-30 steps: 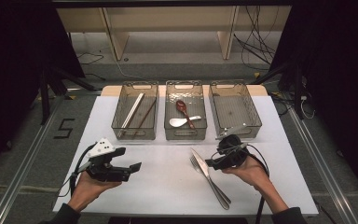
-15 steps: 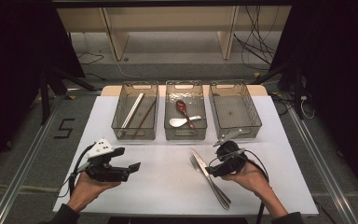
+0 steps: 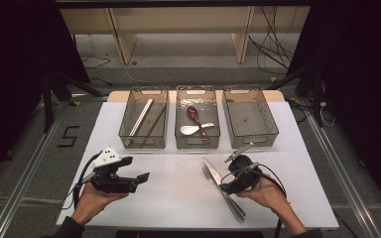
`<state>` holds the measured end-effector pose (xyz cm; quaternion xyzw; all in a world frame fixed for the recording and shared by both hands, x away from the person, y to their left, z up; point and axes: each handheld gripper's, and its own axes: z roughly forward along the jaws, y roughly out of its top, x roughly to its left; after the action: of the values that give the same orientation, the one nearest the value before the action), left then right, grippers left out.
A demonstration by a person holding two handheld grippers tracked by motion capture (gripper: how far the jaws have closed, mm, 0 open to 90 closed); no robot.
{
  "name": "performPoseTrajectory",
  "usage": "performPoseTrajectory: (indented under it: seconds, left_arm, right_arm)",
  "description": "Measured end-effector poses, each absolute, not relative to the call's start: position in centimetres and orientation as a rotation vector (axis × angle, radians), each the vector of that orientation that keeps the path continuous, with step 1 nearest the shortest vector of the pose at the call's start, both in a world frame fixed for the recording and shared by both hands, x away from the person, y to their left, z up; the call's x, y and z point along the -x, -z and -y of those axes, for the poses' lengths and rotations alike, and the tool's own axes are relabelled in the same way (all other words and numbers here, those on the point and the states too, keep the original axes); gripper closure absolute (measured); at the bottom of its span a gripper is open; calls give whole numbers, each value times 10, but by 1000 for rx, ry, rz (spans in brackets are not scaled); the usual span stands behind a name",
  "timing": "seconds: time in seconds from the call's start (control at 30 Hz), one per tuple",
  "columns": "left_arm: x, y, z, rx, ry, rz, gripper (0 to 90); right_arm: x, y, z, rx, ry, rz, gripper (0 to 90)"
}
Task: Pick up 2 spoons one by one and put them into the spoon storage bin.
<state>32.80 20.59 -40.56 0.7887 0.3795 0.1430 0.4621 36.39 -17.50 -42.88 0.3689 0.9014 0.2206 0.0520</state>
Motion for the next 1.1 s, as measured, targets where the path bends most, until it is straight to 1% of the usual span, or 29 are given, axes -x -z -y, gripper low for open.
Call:
performPoseTrajectory:
  seconds: [0.87, 1.1]
  left_arm:
    - [-329, 407, -210, -1940, -356, -945, 164]
    - [-329, 407, -211, -1932, -356, -952, 164]
  right_arm:
    - [-365, 450, 152, -1003, -502, -2874, 368]
    - [-366, 453, 149, -995, -485, -2886, 401]
